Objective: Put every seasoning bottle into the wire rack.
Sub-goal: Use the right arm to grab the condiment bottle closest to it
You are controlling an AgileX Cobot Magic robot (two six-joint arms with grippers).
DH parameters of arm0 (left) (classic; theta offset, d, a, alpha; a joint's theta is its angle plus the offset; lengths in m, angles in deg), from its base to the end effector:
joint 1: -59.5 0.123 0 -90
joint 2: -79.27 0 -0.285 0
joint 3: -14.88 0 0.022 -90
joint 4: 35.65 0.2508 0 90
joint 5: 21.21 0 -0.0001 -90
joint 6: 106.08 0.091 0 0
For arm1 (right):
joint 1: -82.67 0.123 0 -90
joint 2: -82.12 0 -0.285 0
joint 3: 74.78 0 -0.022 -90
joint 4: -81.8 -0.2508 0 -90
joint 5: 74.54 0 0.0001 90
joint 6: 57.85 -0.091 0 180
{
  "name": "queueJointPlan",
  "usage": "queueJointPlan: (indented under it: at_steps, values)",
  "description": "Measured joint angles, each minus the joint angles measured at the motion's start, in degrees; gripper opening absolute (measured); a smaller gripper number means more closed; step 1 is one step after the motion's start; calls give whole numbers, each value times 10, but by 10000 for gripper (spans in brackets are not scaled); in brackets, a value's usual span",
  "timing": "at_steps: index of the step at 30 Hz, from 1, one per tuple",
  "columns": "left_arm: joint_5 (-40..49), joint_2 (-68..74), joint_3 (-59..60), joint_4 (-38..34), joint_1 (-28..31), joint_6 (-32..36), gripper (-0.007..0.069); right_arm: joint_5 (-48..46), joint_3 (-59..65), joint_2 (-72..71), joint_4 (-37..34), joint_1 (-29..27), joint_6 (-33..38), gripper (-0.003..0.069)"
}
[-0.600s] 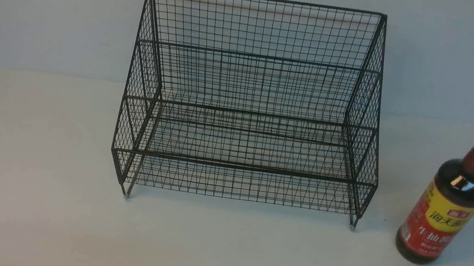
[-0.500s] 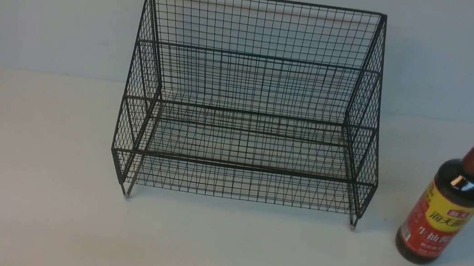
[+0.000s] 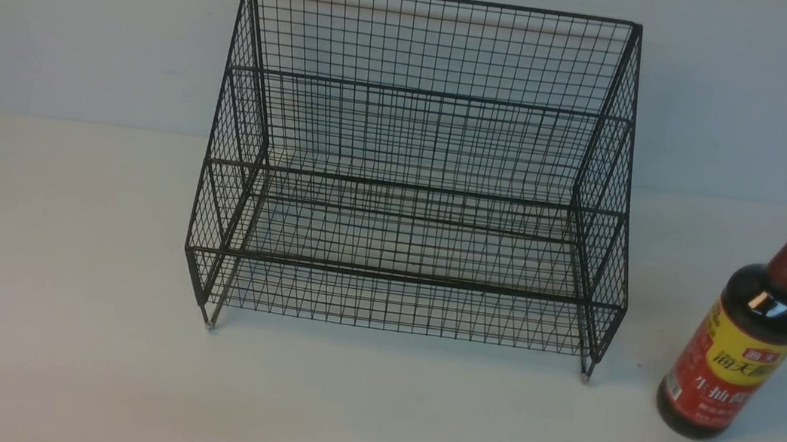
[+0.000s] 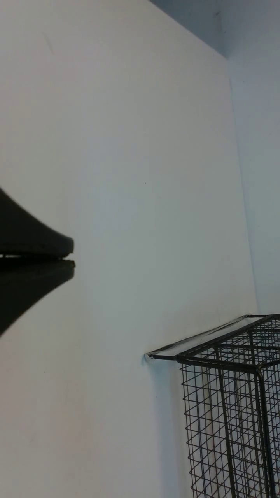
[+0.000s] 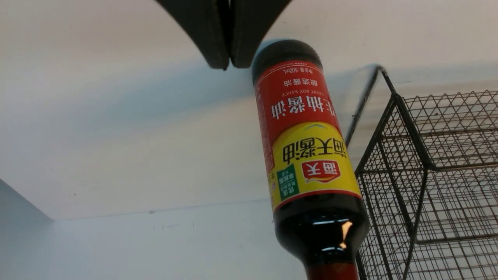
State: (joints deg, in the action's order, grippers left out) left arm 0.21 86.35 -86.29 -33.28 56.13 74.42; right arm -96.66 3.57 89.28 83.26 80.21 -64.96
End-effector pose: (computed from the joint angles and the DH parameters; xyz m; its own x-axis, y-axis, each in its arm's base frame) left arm 0.0526 -0.0017 0.1708 -0.2947 0.0646 -0.9534 0.0584 0.9971 0.0496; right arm 0.0521 -0.0031 0.1724 -0.2957 0.1131 -0.9486 0.0821 0.9923 0.0927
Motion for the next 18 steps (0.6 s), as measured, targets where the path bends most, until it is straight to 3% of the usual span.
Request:
queueJointPlan:
  at_steps: [10,14,18]
  values:
    - [0,0,0,0,0,0,-13,32,4,0,-5,0,-2,-15]
    - [0,0,0,0,0,0,-13,193,5,0,-58,0,-51,-15]
    - [0,0,0,0,0,0,-13,260,5,0,-68,0,-61,-15]
